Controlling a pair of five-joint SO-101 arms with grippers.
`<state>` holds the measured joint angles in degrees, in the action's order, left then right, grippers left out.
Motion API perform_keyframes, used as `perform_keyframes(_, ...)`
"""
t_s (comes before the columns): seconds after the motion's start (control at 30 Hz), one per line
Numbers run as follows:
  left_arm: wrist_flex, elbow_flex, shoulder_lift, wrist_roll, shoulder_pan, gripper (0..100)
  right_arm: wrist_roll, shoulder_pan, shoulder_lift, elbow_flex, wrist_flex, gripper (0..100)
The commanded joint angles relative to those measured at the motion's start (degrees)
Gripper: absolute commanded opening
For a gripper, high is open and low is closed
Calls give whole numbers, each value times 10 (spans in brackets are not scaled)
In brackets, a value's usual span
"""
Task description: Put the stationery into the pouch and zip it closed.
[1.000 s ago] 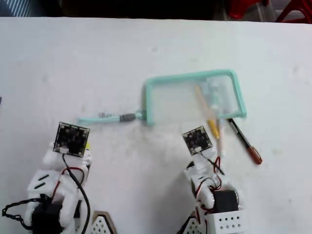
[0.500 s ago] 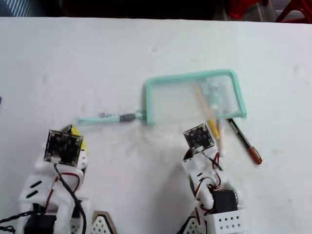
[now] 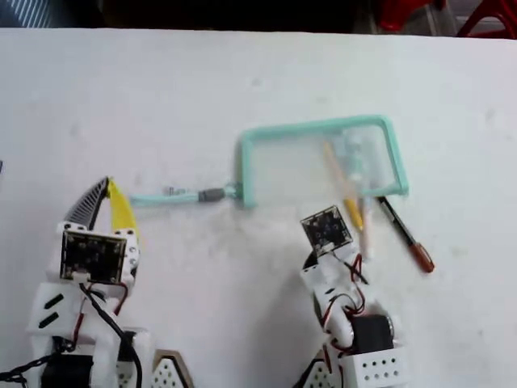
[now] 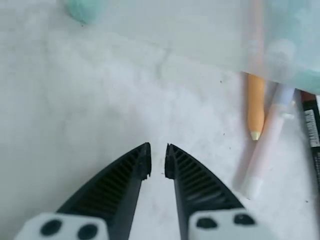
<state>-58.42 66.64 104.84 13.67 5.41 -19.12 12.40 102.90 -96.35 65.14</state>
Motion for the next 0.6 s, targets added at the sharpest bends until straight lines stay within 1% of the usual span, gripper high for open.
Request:
perform_keyframes(0.0,29,5,-3,-7,-7,24,-3,1,0,-4,7,56)
perform_keyframes(0.13,76,44,-6,-40,-34,24,-3,1,0,-4,7,56)
perform_keyframes(0.27,89,93,-7,-17,-115,24,-3,1,0,-4,7,56)
perform_keyframes(0.33,86,105,-7,-9,-140,24,-3,2,0,-4,7,56)
perform_keyframes(0.57,78,105,-7,-11,-147,24,-3,2,0,-4,7,56)
